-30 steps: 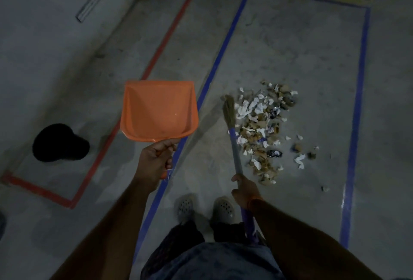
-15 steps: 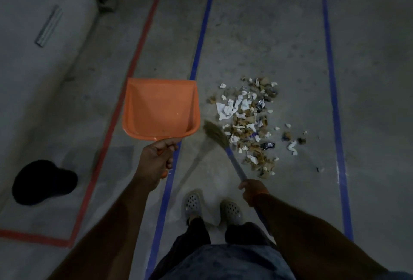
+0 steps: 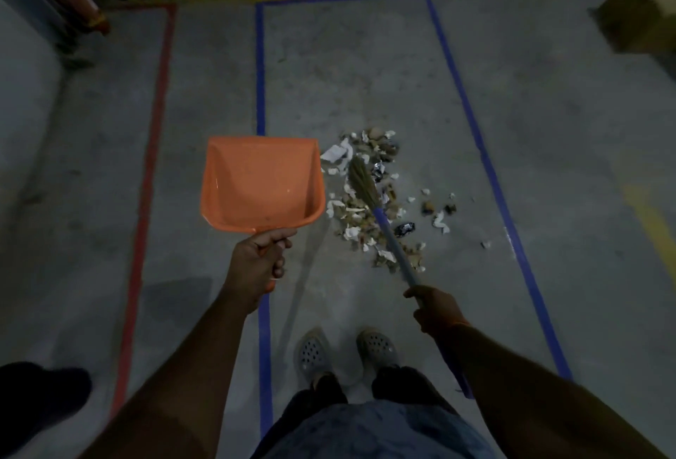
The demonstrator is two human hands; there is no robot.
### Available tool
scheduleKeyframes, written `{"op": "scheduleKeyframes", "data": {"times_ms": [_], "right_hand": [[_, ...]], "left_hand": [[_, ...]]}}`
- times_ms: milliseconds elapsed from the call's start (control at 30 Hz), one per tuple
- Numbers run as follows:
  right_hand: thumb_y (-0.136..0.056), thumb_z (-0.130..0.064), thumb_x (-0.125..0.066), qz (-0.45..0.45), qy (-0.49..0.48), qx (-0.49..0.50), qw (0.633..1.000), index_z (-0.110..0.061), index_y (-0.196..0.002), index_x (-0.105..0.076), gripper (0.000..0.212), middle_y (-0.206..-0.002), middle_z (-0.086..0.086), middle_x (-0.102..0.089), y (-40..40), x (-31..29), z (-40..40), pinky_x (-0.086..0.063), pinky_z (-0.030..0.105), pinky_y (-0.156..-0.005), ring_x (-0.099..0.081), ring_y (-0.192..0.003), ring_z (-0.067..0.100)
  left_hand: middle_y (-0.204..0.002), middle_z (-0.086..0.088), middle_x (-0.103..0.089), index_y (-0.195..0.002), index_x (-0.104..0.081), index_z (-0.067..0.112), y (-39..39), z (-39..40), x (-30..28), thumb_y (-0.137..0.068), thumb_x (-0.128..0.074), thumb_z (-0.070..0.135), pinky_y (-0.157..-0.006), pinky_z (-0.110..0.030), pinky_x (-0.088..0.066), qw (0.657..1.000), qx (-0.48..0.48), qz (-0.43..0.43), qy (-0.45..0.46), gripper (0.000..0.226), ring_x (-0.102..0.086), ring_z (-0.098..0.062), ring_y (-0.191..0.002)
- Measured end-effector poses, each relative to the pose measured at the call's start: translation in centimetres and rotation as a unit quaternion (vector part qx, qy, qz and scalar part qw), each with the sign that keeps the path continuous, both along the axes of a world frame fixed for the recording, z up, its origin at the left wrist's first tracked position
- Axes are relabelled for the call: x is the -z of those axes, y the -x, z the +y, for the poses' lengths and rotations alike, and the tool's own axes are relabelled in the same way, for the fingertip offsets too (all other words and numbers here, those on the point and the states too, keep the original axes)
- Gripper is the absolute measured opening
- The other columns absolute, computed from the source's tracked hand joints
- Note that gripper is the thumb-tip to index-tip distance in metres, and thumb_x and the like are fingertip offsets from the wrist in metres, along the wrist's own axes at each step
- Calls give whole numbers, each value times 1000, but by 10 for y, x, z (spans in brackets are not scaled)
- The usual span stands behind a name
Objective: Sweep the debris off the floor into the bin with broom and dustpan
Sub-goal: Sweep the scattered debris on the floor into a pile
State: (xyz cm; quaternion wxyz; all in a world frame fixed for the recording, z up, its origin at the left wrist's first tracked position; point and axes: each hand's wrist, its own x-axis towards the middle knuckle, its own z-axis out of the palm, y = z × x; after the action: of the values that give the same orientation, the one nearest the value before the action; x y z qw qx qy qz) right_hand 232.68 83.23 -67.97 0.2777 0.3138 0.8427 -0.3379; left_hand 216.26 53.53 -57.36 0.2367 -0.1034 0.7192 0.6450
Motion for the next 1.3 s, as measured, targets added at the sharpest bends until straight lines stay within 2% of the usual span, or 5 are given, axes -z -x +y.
{"op": "scheduleKeyframes", "data": {"times_ms": [267, 667, 867, 1033, 1300], "right_hand": [[-76, 0, -59, -39, -31, 100, 994, -37, -101, -63, 46, -104, 5, -60, -74, -10, 3, -60, 35, -74, -68, -84, 26], [-81, 0, -57, -125, 1, 210, 970, -21, -112, -66, 39, -106, 8, -58, -131, 1, -35, -61, 32, -62, -67, -85, 27], [-83, -14, -65, -120, 45, 169, 977, -20, -117, -66, 34, -126, 6, -59, -89, 18, -70, -48, 26, -98, -60, -113, 24], [-84, -10, -64, -80, 73, 150, 983, -22, -119, -65, 37, -128, 5, -56, -44, 18, -76, -47, 20, -74, -61, -110, 21], [-82, -9, -60, -29, 51, 150, 987, -31, -118, -66, 42, -126, 4, -60, -55, 8, -57, -49, 18, -74, -62, -96, 18]], "left_hand": [[-87, -1, -61, -102, -78, 23, 13, 20, 23, -100, -49, 0, -56, -32, -23, 996, 80, -12, -39, 37, -41, -11, -51], [-89, -3, -60, -107, -73, 15, -2, 47, 35, -100, -49, -3, -45, -24, -37, 985, 164, -24, -52, 31, -42, -11, -54], [-88, -6, -60, -112, -73, 8, 1, 40, 42, -99, -49, -5, -45, -24, -34, 987, 154, -14, -47, 30, -41, -11, -53], [-90, -8, -59, -112, -73, 11, 9, 31, 41, -99, -47, -6, -46, -24, -32, 986, 160, -3, -47, 33, -40, -11, -54], [-89, -10, -59, -109, -73, 11, 7, 36, 36, -99, -48, -6, -45, -25, -34, 985, 163, 2, -60, 32, -40, -11, -53]]}}
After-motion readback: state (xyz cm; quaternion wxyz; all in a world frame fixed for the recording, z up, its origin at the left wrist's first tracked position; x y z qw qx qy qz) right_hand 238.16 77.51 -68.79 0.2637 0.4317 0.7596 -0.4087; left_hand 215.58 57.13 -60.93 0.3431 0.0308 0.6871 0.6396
